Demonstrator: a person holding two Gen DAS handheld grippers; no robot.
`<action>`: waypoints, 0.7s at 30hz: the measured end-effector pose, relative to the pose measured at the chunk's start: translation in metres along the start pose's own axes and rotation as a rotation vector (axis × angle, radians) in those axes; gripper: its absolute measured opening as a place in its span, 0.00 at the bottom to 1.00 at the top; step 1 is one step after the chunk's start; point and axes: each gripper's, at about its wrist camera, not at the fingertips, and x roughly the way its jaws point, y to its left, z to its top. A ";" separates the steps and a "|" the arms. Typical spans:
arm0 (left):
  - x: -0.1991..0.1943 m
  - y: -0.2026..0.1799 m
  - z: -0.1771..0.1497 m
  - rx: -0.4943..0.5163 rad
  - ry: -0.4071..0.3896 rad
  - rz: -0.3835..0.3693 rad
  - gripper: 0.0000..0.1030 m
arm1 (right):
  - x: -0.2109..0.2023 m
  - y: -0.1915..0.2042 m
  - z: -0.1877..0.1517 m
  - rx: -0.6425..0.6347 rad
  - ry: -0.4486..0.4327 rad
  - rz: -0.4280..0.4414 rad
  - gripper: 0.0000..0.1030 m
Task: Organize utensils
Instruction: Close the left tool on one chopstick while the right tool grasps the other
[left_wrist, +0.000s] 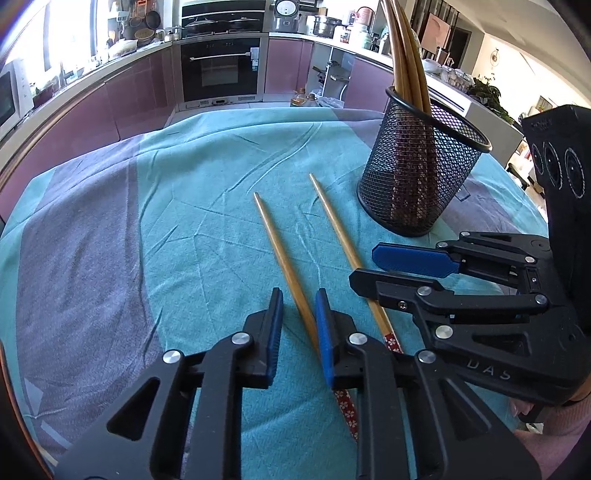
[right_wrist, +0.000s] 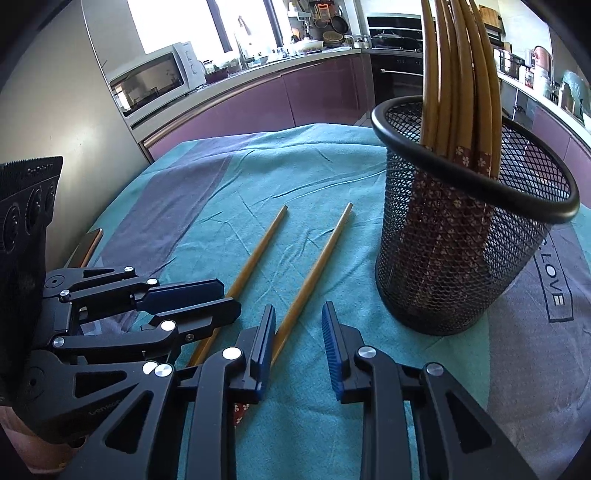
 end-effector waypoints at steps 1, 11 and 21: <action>0.000 0.000 0.000 -0.001 0.000 0.000 0.17 | 0.000 -0.001 -0.001 0.003 -0.001 0.001 0.20; 0.000 -0.002 -0.004 -0.031 0.000 -0.011 0.08 | -0.006 -0.010 -0.004 0.053 -0.003 0.045 0.08; 0.002 -0.001 -0.006 -0.023 0.008 -0.006 0.08 | -0.007 -0.015 -0.006 0.056 0.000 0.004 0.11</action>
